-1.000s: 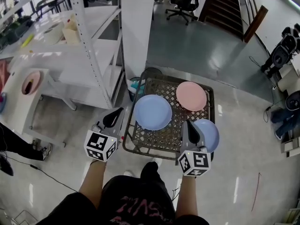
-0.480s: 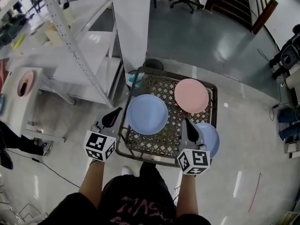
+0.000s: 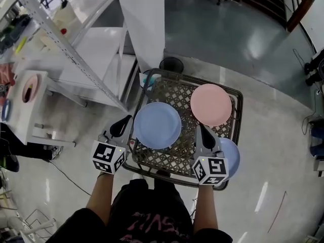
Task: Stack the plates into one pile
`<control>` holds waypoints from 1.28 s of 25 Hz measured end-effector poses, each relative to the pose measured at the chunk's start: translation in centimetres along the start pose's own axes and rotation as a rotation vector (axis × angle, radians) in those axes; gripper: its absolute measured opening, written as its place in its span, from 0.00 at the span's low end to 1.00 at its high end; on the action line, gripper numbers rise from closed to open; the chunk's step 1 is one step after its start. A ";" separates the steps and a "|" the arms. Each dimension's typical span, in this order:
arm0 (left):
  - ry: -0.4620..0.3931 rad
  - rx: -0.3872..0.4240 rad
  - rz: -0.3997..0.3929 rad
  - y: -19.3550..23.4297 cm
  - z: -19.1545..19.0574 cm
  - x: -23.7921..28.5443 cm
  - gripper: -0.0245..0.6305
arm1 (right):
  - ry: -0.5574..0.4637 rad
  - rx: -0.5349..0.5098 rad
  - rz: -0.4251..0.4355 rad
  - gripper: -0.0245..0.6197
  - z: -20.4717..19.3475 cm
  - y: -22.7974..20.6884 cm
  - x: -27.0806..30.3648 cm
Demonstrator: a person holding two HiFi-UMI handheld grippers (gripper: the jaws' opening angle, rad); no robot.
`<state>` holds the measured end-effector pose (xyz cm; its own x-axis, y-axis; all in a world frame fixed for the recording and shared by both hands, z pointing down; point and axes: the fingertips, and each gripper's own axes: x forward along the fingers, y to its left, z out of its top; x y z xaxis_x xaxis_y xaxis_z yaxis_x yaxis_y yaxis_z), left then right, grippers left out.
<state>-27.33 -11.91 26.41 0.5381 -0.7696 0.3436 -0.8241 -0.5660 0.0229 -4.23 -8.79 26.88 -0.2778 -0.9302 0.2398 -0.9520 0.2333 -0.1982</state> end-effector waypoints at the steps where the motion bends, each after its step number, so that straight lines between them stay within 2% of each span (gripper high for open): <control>1: 0.009 0.000 0.007 0.1 -0.2 0.2 0.04 | 0.006 0.007 0.007 0.06 -0.3 -0.2 0.4; 7: 0.032 -0.021 0.022 1.2 -1.2 0.8 0.04 | 0.037 0.025 0.011 0.06 -1.3 -0.5 1.9; 17: 0.064 -0.031 -0.014 3.3 -4.1 2.2 0.04 | 0.095 0.032 -0.035 0.06 -4.6 -0.1 3.2; 32: 0.188 -0.065 -0.034 5.2 -11.4 5.0 0.04 | 0.218 0.075 -0.068 0.06 -11.8 -0.4 5.1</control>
<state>-30.96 -15.30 38.93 0.5282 -0.6783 0.5108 -0.8192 -0.5654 0.0963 -6.82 -10.28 39.36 -0.2426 -0.8581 0.4526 -0.9594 0.1429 -0.2432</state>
